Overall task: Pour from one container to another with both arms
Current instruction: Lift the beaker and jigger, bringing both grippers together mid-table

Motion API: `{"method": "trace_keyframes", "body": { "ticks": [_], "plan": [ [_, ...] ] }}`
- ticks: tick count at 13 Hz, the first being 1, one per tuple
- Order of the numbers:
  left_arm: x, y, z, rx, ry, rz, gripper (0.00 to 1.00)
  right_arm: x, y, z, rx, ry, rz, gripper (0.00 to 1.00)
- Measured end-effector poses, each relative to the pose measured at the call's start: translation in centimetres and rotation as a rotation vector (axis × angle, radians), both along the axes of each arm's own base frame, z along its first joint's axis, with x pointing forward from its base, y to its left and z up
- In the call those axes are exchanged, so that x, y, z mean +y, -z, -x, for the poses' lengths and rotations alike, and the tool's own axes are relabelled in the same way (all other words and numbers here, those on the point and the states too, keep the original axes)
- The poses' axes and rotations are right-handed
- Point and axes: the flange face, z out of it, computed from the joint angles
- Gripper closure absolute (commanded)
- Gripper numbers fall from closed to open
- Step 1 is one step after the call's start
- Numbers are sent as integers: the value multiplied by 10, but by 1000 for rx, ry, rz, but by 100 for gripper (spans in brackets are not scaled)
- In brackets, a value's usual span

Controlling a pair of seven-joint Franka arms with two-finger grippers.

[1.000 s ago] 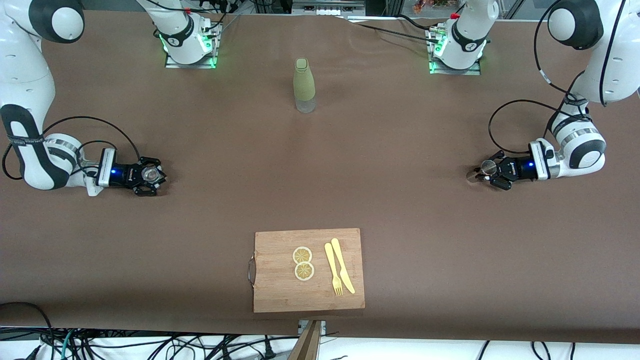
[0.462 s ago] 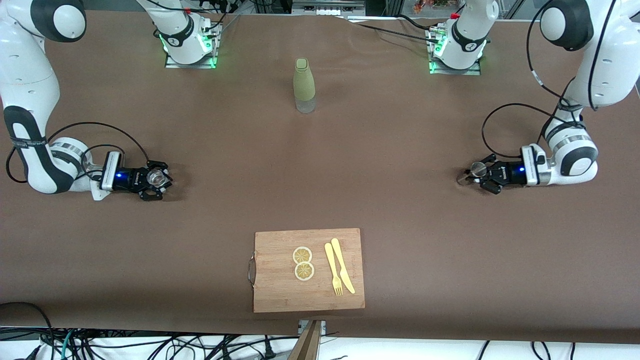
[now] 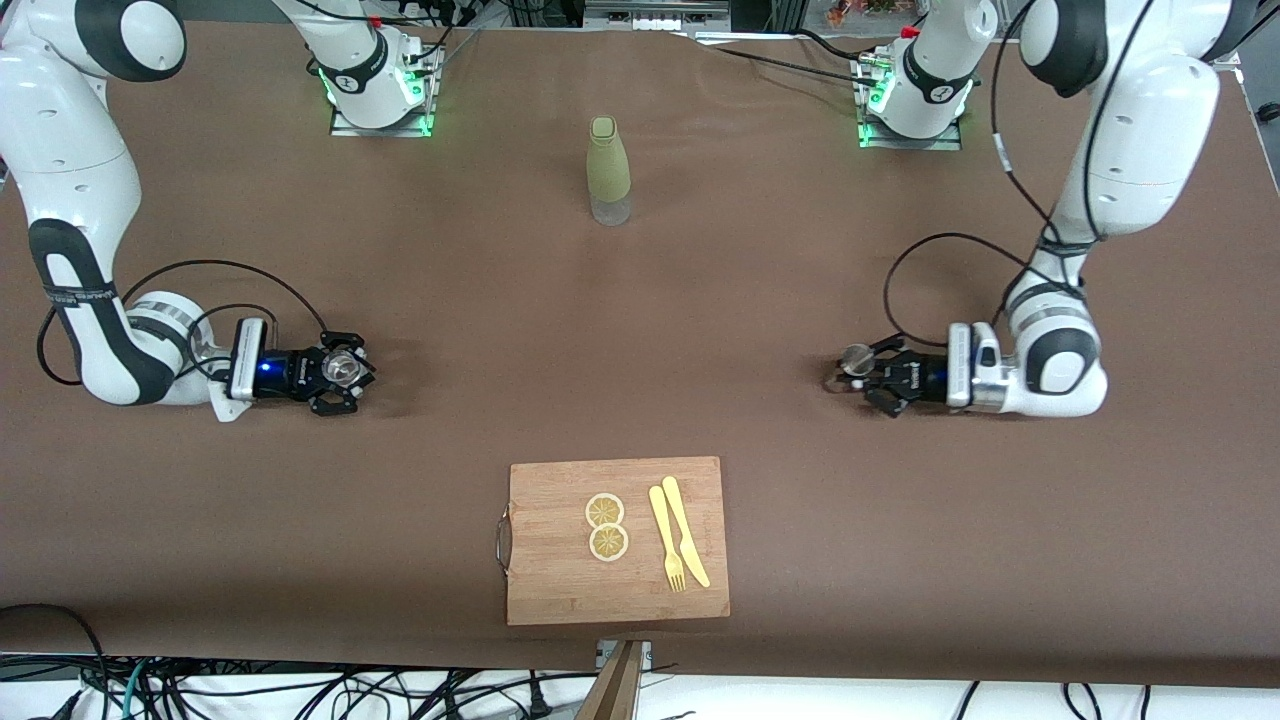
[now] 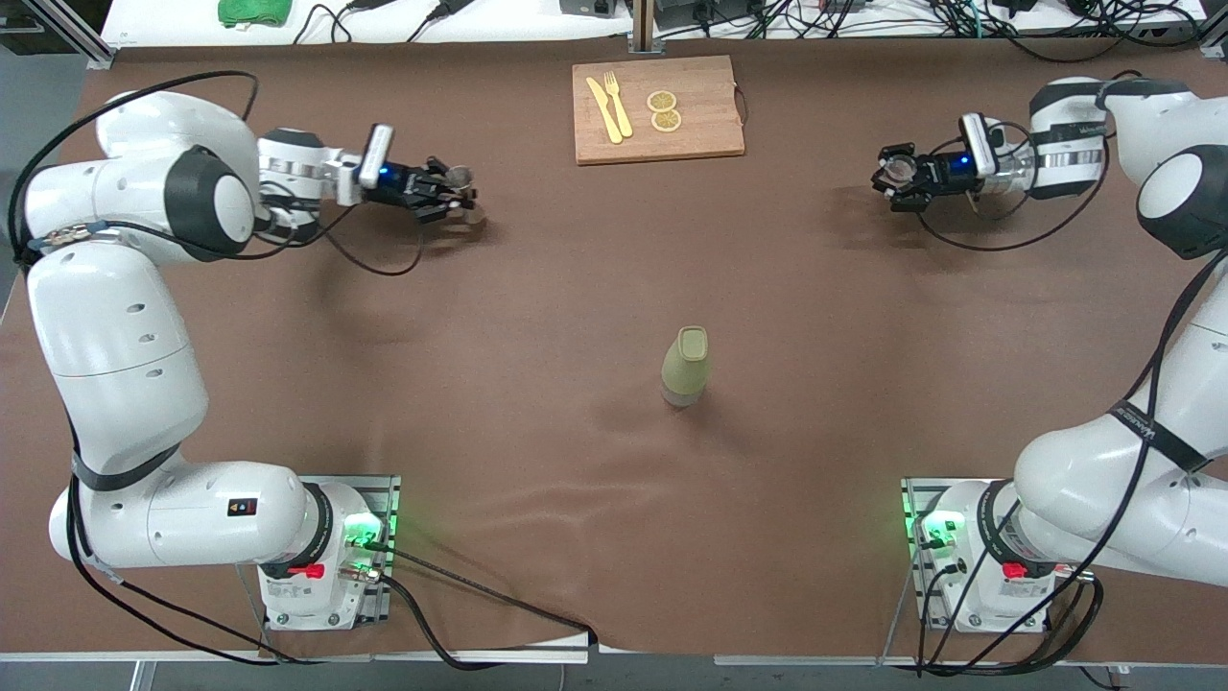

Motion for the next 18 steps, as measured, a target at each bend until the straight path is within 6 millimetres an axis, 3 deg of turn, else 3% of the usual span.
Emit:
{"method": "trace_keyframes", "body": {
  "ticks": [4, 8, 12, 18],
  "plan": [
    [-120, -6, 2, 51, -23, 19, 100, 74, -17, -25, 26, -32, 14, 86],
    [-210, 7, 20, 78, -18, 4, 100, 156, -28, -35, 41, -13, 0, 86],
    [-249, 22, 22, 86, -43, 10, 100, 225, -38, -30, 69, -39, 12, 86],
    [-280, 16, 19, 88, -75, 32, 100, 273, -78, -41, 65, -50, 78, 86]
  ]
}}
